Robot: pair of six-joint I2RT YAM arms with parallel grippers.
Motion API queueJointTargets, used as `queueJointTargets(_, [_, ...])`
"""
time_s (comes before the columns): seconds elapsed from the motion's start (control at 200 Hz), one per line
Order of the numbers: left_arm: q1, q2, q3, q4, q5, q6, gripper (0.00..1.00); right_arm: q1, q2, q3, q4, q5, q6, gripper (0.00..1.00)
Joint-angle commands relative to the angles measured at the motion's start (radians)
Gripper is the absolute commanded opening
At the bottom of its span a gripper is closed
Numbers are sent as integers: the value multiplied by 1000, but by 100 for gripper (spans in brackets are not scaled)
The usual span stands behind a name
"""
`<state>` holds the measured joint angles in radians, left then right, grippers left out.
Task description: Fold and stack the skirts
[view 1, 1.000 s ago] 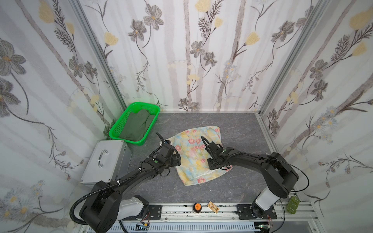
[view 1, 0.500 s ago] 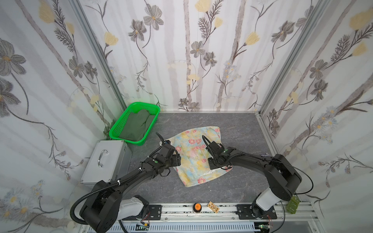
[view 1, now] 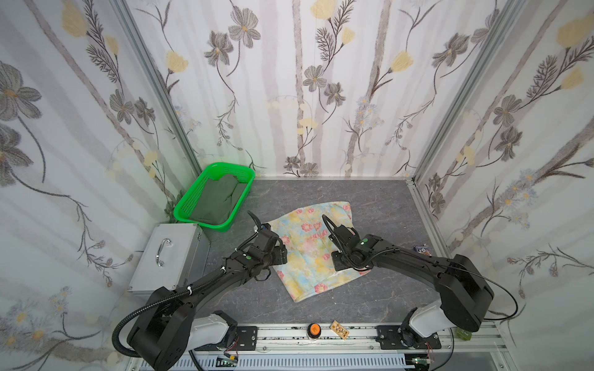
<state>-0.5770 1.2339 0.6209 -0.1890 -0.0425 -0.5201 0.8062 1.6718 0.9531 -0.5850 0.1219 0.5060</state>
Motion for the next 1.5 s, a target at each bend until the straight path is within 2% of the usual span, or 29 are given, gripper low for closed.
queueJointTargets(0.0, [4, 11, 4, 19, -34, -12, 76, 8, -17, -19, -40, -14, 30, 0])
queueJointTargets(0.08, [6, 21, 17, 19, -44, -11, 76, 52, -35, -45, -42, -21, 45, 0])
queueJointTargets(0.43, [28, 120, 80, 35, -57, 9, 76, 74, -70, -83, -48, -49, 70, 0])
queueJointTargets(0.6, [37, 210, 138, 53, -50, 13, 76, 77, -70, -106, -28, -116, 63, 0])
queueJointTargets(0.664, [44, 241, 156, 62, -51, 18, 76, 72, -113, -108, -23, -139, 60, 10])
queueJointTargets(0.734, [57, 274, 179, 70, -44, 19, 76, 48, -136, -99, -26, -151, 51, 38])
queueJointTargets(0.754, [61, 283, 185, 73, -40, 19, 76, 35, -145, -95, -28, -155, 49, 43])
queueJointTargets(0.829, [74, 319, 203, 84, -17, 19, 76, -48, -185, -84, -17, -179, 31, 48])
queueJointTargets(0.924, [89, 360, 219, 99, 6, 23, 76, -165, -212, -84, 29, -200, 6, 46])
queueJointTargets(0.989, [100, 383, 229, 111, 18, 22, 76, -236, -177, -86, 66, -219, -21, 41])
queueJointTargets(1.074, [113, 416, 245, 123, 37, 23, 76, -297, -87, -67, 105, -243, -54, 27])
queueJointTargets(1.129, [123, 436, 253, 125, 43, 20, 76, -321, -7, -47, 125, -232, -64, 13])
queueJointTargets(1.184, [135, 448, 257, 125, 53, 16, 76, -344, 49, -29, 138, -212, -83, 11])
queueJointTargets(1.234, [149, 454, 255, 126, 58, 13, 76, -369, 93, -13, 147, -184, -91, 3])
queueJointTargets(1.299, [170, 454, 247, 126, 67, 10, 76, -406, 137, 15, 158, -166, -101, 0])
queueJointTargets(1.499, [214, 436, 207, 122, 94, 2, 76, -465, 257, 153, 137, -118, -126, 0])
